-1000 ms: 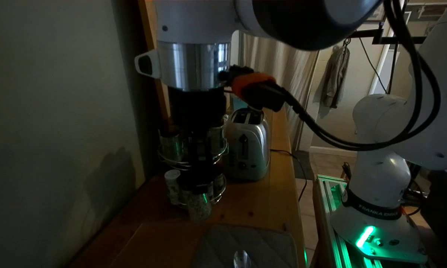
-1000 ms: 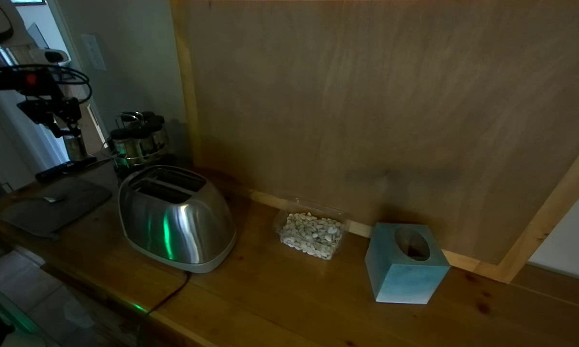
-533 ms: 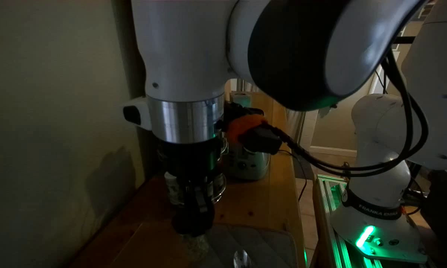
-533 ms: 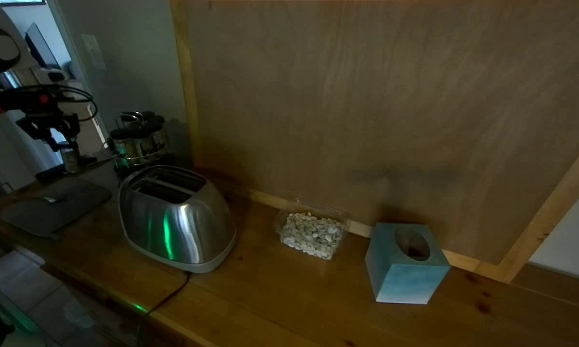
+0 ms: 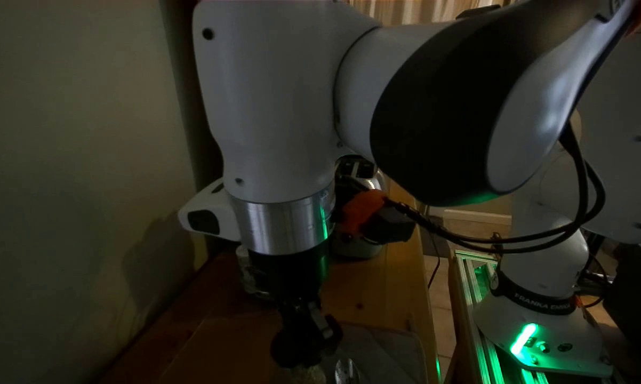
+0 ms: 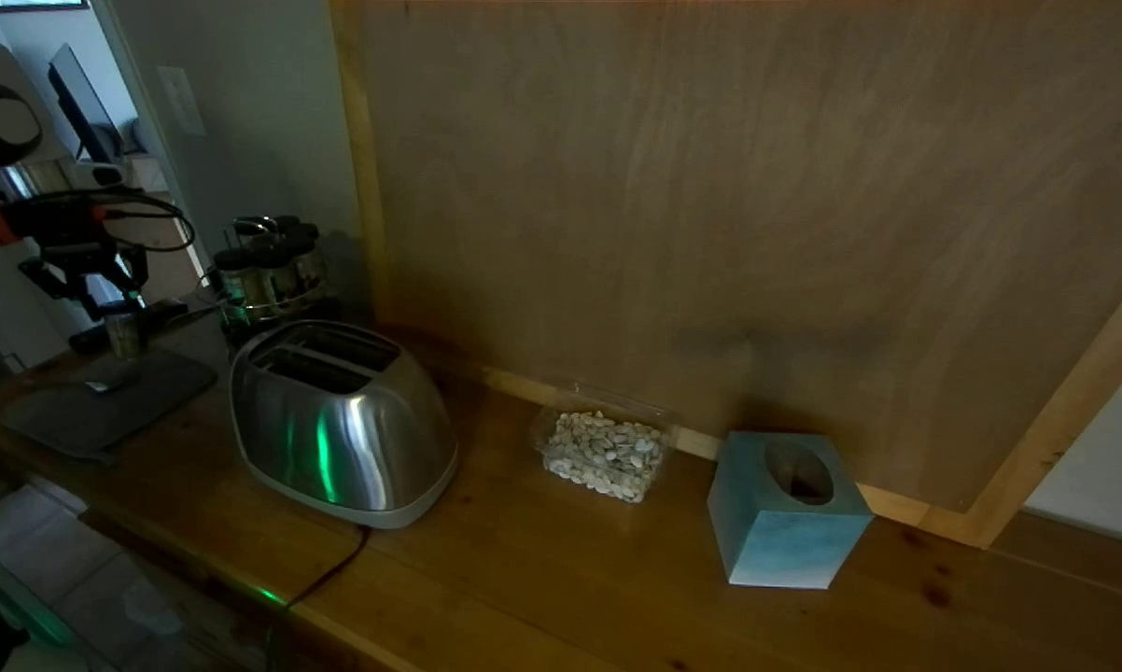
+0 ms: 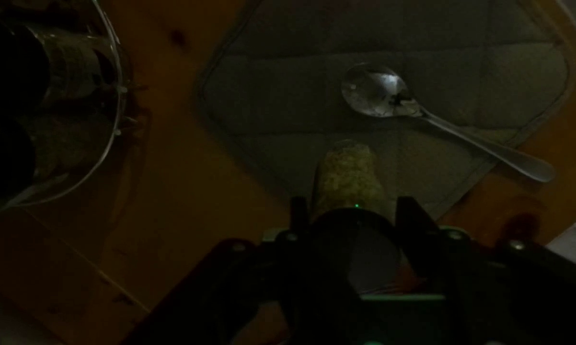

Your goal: Put the jar on the counter

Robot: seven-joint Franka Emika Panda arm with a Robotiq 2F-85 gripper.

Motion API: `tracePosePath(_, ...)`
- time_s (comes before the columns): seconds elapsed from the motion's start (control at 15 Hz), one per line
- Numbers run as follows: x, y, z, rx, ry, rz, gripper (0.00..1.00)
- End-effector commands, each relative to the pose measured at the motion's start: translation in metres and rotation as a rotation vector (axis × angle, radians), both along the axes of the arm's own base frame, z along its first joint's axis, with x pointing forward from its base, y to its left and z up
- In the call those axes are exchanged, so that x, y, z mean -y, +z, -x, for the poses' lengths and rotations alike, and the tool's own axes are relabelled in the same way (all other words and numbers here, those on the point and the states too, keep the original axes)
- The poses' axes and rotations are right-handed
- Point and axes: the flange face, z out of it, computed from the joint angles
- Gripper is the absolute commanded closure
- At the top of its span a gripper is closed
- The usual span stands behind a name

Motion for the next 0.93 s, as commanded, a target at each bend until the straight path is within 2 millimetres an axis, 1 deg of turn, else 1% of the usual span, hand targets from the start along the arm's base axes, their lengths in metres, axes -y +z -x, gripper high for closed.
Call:
tracePosePath(0.0,-0.001,-0.005,0.014,-0.017,0.1,-0.018,0.76)
tracePosePath(0.2,-0.002,-0.011,0.023,-0.025,0.152,-0.014,0.76)
tracePosePath(0.47,0.001,-0.018,0.031,-0.039,0.193,-0.001,0.76)
tracePosePath(0.53,0.002,-0.019,0.032,-0.044,0.202,0.002,0.38)
tracePosePath(0.6,0.003,-0.019,0.033,-0.047,0.209,0.003,0.23)
tracePosePath(0.73,0.005,-0.021,0.035,-0.055,0.221,0.01,0.12)
tracePosePath(0.8,0.005,-0.021,0.035,-0.057,0.228,0.013,0.04)
tracePosePath(0.87,0.005,-0.02,0.035,-0.059,0.233,0.015,0.01)
